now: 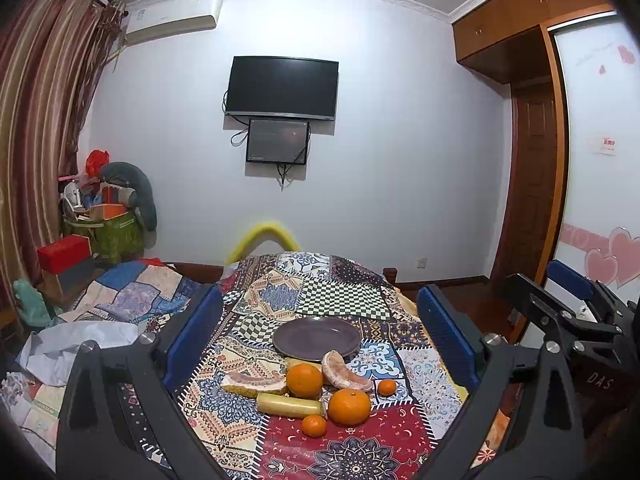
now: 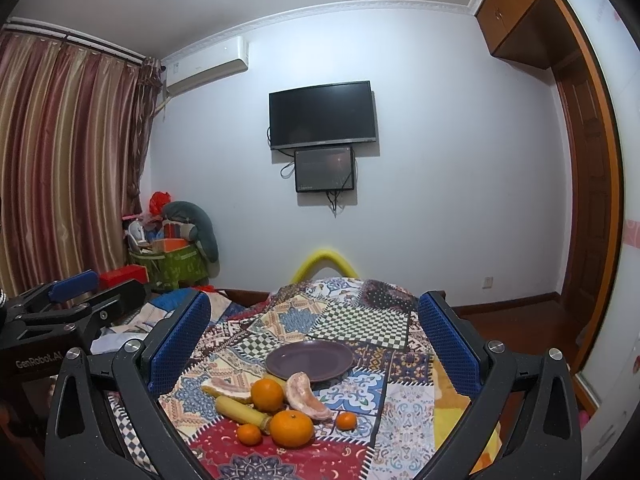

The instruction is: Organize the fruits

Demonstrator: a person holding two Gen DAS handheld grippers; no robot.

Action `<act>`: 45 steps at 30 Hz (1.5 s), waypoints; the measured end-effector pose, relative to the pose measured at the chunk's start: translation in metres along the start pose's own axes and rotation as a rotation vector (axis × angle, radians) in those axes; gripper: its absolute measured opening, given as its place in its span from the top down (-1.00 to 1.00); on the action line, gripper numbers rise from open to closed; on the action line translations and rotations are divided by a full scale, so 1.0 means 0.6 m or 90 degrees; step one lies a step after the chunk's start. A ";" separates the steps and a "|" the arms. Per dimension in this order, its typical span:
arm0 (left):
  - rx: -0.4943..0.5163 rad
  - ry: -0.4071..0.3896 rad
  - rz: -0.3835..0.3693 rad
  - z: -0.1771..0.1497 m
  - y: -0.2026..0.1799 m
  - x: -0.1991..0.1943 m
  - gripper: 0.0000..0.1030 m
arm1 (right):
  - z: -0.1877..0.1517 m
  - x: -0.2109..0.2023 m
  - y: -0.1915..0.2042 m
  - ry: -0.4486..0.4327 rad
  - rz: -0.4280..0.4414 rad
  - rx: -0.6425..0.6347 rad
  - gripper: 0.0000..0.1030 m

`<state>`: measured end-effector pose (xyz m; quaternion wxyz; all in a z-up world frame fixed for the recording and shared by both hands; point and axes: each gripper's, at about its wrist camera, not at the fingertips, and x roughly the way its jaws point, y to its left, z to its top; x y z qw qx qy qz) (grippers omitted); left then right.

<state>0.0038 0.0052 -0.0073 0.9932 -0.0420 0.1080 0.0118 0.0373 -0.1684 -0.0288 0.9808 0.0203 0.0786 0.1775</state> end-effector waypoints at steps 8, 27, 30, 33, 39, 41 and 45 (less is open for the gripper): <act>-0.004 0.042 0.011 -0.019 0.013 0.040 -0.92 | -0.017 0.027 -0.005 0.042 -0.007 -0.007 -1.00; -0.009 0.236 0.042 -0.136 0.071 0.197 -0.71 | -0.140 0.159 -0.028 0.265 0.019 -0.021 -1.00; -0.012 0.269 0.040 -0.159 0.081 0.218 -0.69 | -0.159 0.178 -0.026 0.299 0.033 -0.017 -1.00; -0.018 0.301 0.034 -0.181 0.089 0.238 -0.60 | -0.179 0.199 -0.024 0.339 0.057 -0.014 -0.99; -0.028 0.356 0.022 -0.218 0.100 0.271 -0.47 | -0.209 0.233 -0.017 0.394 0.079 -0.010 -0.99; -0.029 0.369 0.023 -0.229 0.102 0.280 -0.44 | -0.220 0.245 -0.011 0.410 0.087 -0.010 -0.99; -0.033 0.404 0.023 -0.247 0.110 0.301 -0.36 | -0.233 0.266 -0.008 0.426 0.107 -0.007 -0.91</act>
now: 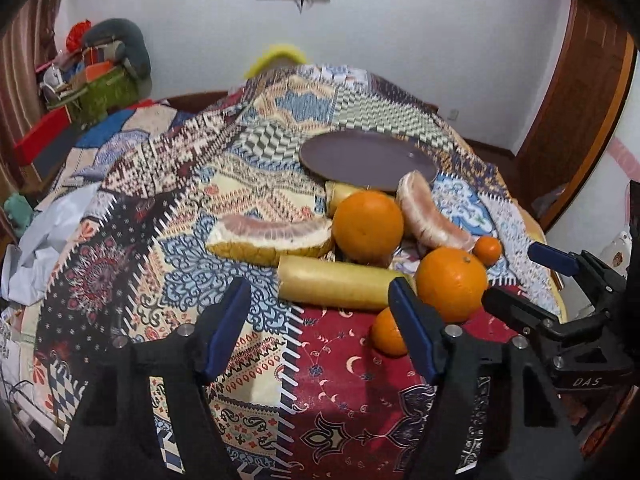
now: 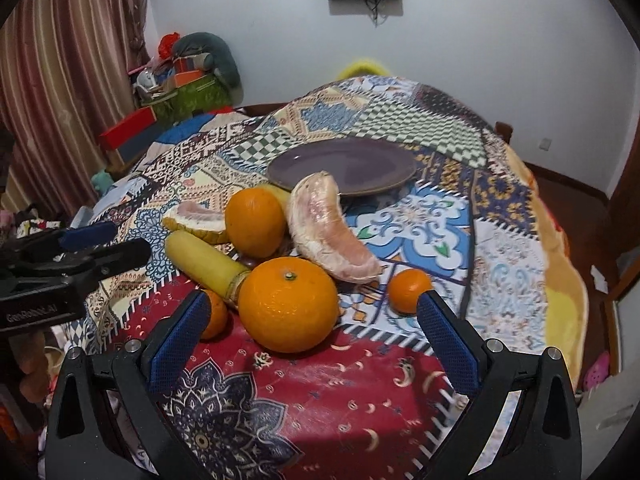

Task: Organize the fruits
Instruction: 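Grasp the small mandarin with the left gripper while the right gripper grasps the large orange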

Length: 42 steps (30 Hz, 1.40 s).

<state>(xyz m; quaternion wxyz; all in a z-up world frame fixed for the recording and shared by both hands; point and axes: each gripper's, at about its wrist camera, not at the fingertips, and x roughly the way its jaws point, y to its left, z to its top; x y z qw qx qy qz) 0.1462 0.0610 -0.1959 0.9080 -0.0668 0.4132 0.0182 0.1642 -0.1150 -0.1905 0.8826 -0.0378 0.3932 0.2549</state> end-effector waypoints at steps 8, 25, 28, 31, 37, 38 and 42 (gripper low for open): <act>0.006 0.018 0.003 -0.001 0.003 0.024 -0.36 | -0.007 0.057 0.001 0.067 0.041 0.000 -0.46; 0.017 0.061 -0.046 -0.004 -0.033 0.037 -0.36 | -0.018 0.040 -0.022 0.074 0.049 0.029 -0.26; 0.026 0.069 -0.056 -0.008 -0.047 0.038 -0.36 | -0.023 0.024 -0.033 0.067 0.036 0.037 -0.26; 0.034 0.079 -0.061 -0.013 -0.057 0.044 -0.36 | -0.026 0.010 -0.045 0.059 0.023 0.045 -0.26; 0.039 0.110 -0.071 -0.026 -0.074 0.066 -0.36 | -0.029 -0.011 -0.059 0.043 0.012 0.060 -0.26; 0.040 0.113 -0.071 -0.027 -0.075 0.070 -0.32 | -0.030 -0.015 -0.060 0.040 0.011 0.061 -0.26; 0.041 0.127 -0.082 -0.033 -0.078 0.084 -0.05 | -0.031 -0.022 -0.063 0.031 0.009 0.066 -0.26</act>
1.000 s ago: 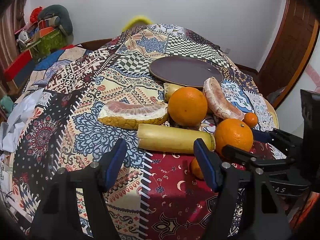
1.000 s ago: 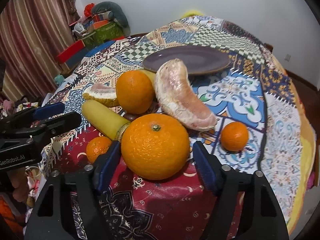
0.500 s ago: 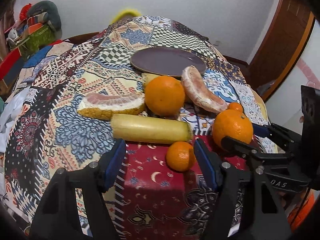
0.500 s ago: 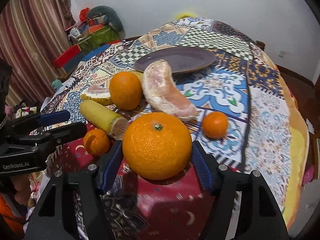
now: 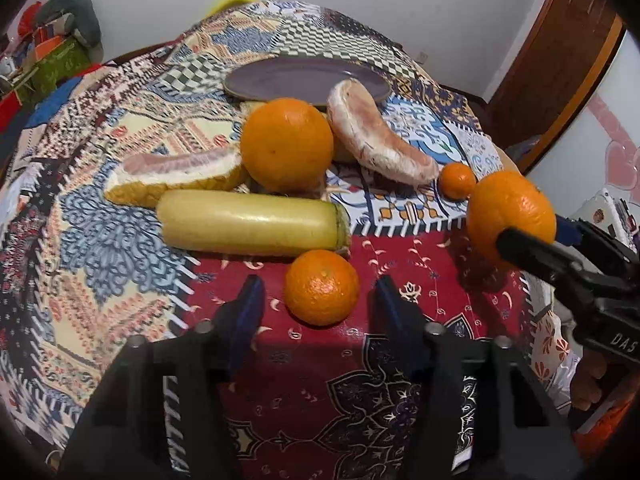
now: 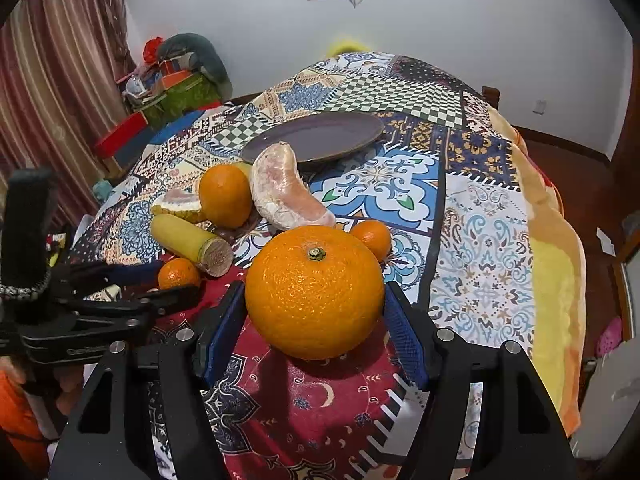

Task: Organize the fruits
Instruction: 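Grasp the small mandarin with the left gripper while the right gripper grasps the large orange, then carry both fruits onto the dark plate and open both grippers to release them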

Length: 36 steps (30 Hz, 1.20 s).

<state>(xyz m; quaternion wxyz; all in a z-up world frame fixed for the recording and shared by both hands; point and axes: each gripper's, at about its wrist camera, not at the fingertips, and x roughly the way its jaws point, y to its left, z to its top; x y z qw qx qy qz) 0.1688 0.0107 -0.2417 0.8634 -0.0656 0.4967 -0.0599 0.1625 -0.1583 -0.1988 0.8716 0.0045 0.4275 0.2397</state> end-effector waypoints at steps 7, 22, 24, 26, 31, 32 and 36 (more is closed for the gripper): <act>0.008 -0.005 0.006 -0.001 -0.002 -0.001 0.28 | -0.004 0.001 -0.003 0.002 0.000 0.011 -0.26; 0.002 -0.117 0.039 0.051 0.036 -0.093 0.28 | 0.040 -0.015 0.004 -0.053 -0.012 -0.006 -0.26; 0.001 -0.131 0.042 0.066 0.041 -0.100 0.28 | 0.052 -0.017 0.006 -0.064 -0.013 -0.012 -0.26; 0.000 -0.145 0.050 0.082 0.046 -0.107 0.28 | 0.067 -0.019 0.009 -0.080 -0.014 -0.020 -0.26; -0.005 -0.173 0.057 0.114 0.056 -0.115 0.28 | 0.105 -0.026 0.017 -0.122 -0.018 -0.045 -0.26; -0.005 -0.180 0.059 0.122 0.058 -0.116 0.28 | 0.110 -0.025 0.016 -0.128 -0.018 -0.047 -0.26; -0.009 -0.201 0.054 0.155 0.066 -0.118 0.28 | 0.139 -0.021 0.012 -0.151 -0.022 -0.050 -0.26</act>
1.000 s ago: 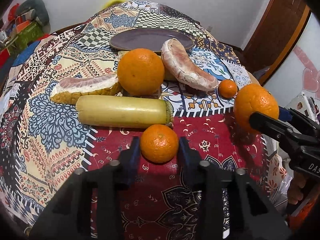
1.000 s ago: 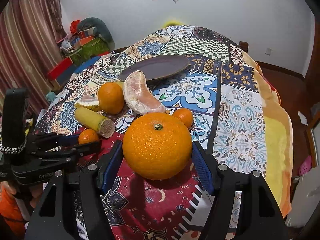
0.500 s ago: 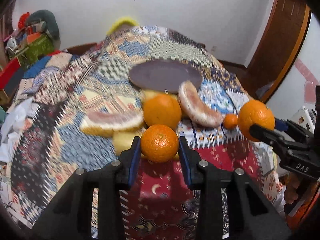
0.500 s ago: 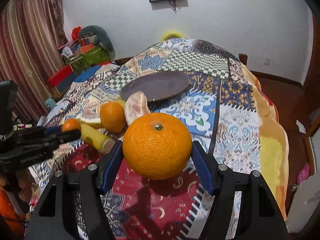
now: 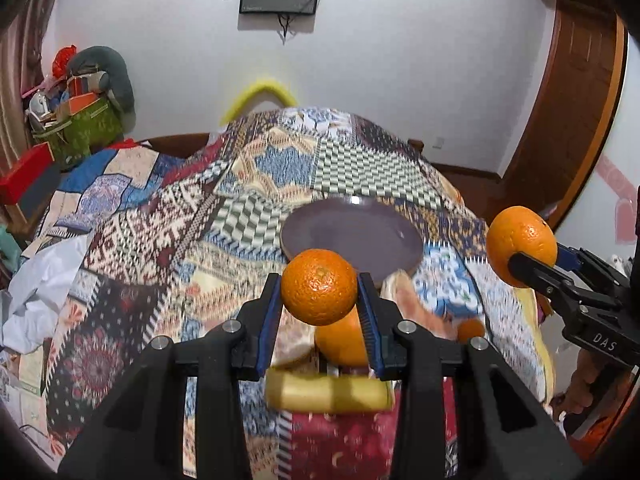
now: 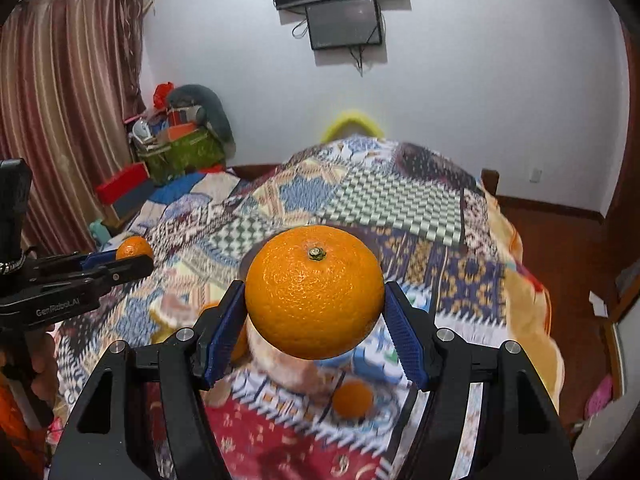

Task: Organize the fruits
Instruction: 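Carry both fruits onto the dark plate and open both grippers to release them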

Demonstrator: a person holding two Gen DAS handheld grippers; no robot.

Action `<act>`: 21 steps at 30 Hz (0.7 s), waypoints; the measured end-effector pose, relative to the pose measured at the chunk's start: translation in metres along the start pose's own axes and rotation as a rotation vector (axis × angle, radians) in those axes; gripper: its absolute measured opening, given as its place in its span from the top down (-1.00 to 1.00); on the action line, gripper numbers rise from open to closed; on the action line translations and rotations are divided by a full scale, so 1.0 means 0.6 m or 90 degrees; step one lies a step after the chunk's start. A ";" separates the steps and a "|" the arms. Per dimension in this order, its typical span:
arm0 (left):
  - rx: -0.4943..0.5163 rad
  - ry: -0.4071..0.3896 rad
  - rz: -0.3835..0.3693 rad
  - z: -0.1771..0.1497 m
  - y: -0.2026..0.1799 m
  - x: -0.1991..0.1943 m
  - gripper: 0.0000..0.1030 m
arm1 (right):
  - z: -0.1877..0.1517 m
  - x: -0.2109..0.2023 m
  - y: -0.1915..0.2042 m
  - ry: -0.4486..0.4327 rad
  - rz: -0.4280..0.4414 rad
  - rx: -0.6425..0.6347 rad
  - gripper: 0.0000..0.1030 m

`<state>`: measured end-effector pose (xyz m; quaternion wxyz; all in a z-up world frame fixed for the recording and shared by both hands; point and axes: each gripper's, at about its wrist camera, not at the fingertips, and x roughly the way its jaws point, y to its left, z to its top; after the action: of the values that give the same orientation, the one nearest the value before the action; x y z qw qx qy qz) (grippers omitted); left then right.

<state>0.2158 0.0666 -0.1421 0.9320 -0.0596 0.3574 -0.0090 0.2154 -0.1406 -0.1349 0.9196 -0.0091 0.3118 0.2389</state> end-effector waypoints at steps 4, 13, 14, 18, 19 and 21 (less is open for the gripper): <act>0.006 -0.010 0.005 0.030 0.004 0.023 0.28 | 0.021 0.016 -0.008 -0.015 -0.009 -0.003 -0.26; 0.023 -0.012 0.017 0.078 0.012 0.086 0.28 | 0.071 0.071 -0.026 -0.032 -0.028 -0.017 -0.26; 0.024 -0.010 0.017 0.082 0.013 0.093 0.28 | 0.076 0.080 -0.028 -0.031 -0.029 -0.020 -0.26; 0.031 0.003 0.019 0.100 0.019 0.130 0.28 | 0.089 0.112 -0.033 -0.024 -0.033 -0.036 -0.26; 0.033 0.006 0.020 0.103 0.021 0.140 0.28 | 0.091 0.122 -0.034 -0.020 -0.033 -0.042 -0.26; 0.037 0.016 0.025 0.108 0.024 0.163 0.28 | 0.094 0.137 -0.035 -0.012 -0.028 -0.047 -0.26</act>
<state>0.3311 0.0819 -0.1610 0.9289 -0.0253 0.3695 -0.0021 0.3134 -0.1143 -0.1398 0.9265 -0.0474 0.2941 0.2301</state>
